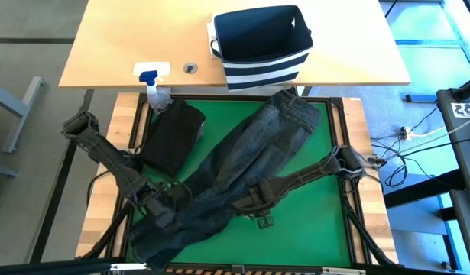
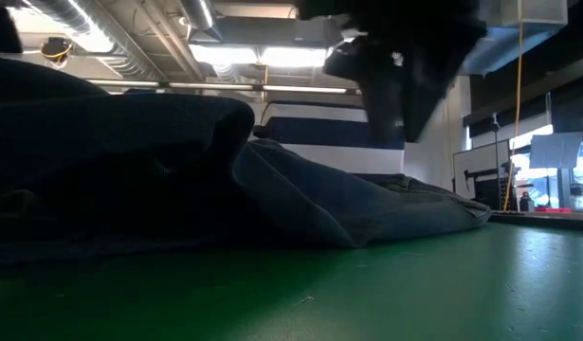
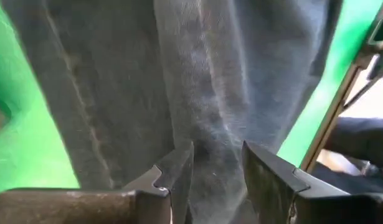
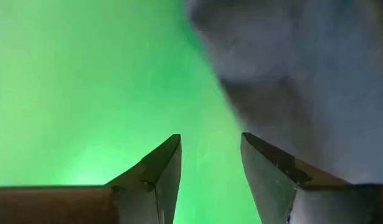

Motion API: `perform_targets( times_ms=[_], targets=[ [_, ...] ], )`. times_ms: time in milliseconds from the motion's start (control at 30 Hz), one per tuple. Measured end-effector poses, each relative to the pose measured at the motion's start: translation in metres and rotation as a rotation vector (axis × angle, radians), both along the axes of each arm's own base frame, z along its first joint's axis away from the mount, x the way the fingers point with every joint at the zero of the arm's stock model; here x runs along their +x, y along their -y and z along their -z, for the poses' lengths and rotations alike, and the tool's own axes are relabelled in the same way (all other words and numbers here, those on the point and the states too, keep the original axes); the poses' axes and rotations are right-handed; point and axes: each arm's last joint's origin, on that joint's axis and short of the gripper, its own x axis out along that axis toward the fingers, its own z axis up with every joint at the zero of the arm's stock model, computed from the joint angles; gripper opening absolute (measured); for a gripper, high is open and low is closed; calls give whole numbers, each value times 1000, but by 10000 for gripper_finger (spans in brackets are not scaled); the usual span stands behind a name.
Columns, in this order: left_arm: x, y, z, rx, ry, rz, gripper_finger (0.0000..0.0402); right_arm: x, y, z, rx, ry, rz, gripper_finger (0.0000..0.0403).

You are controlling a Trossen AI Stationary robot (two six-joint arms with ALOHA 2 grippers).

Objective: Fold Laundry from Bin
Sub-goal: Fold the blue pants

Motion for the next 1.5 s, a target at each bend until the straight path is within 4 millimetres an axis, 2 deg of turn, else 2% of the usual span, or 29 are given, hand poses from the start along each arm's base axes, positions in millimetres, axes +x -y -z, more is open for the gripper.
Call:
perform_targets(
  times_ms=[133, 267, 333, 433, 533, 700, 800, 967, 1167, 1300, 1500],
  targets=[
    [-1, -5, 22, -31, -29, 3, 133, -13, 5, 6, 22, 5, 24, 165],
    [0, -7, 33, -44, -27, 62, 130, -20, 8, 11, 33, 20, 58, 165],
    [-1, -6, 33, -46, -25, 111, 116, -20, 8, 11, 31, 28, 77, 165],
    [-6, -5, 32, -44, -64, 153, 71, -20, 9, 11, 10, 39, 112, 165],
    [-16, -5, 22, -26, -108, 151, 15, -20, 10, 11, -18, 55, 151, 165],
    [-40, -3, -10, 53, -155, 87, 4, -21, 14, 5, -97, 110, 231, 165],
    [-57, -6, -19, 135, -211, 28, 3, -23, 19, -8, -175, 197, 295, 165],
    [-68, -6, -8, 185, -243, 30, 2, -25, 39, -28, -275, 293, 364, 165],
    [-68, -5, 5, 177, -232, 41, 15, -29, 81, -36, -228, 164, 441, 165],
    [-64, -3, 7, 155, -199, 75, 38, -54, 106, -46, -253, 165, 452, 165],
    [-51, -5, 6, 95, -169, 70, 96, -121, 153, -42, -181, 295, 563, 165]
  ],
)
